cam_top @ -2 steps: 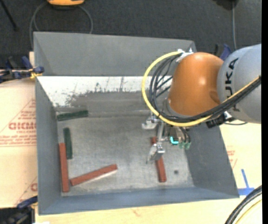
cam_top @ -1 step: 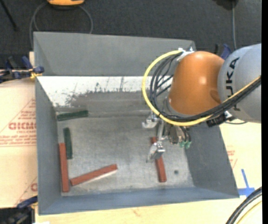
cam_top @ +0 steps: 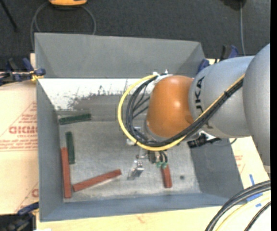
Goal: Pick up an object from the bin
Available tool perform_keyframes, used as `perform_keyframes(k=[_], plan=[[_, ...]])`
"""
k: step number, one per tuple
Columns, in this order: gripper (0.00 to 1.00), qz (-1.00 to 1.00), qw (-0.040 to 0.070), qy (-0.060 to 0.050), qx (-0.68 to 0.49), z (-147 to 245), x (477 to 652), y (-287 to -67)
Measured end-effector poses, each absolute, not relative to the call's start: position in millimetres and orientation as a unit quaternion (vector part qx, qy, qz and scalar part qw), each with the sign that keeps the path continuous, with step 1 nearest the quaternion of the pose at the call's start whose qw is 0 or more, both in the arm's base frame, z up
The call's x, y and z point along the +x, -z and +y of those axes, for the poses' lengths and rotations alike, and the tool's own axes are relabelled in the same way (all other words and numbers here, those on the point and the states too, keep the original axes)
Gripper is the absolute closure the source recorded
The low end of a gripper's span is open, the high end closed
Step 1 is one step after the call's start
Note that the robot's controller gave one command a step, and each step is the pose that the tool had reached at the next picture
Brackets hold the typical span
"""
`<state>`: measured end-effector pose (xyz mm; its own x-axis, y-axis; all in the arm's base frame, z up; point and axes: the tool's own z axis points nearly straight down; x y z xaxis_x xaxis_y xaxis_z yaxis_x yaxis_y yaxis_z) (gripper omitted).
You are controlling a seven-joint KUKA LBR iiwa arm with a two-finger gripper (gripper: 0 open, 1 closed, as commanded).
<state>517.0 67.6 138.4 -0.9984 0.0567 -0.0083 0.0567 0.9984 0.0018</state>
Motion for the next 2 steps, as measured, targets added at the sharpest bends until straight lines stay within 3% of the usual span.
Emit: perform_keyframes(k=[1, 2], plan=[[1.0, 1.0, -0.002, -0.001, -0.027, 70.3, 525.5, -78.7], [0.0, 1.0, 0.013, -0.002, -0.026, 69.9, 530.8, -77.6]])
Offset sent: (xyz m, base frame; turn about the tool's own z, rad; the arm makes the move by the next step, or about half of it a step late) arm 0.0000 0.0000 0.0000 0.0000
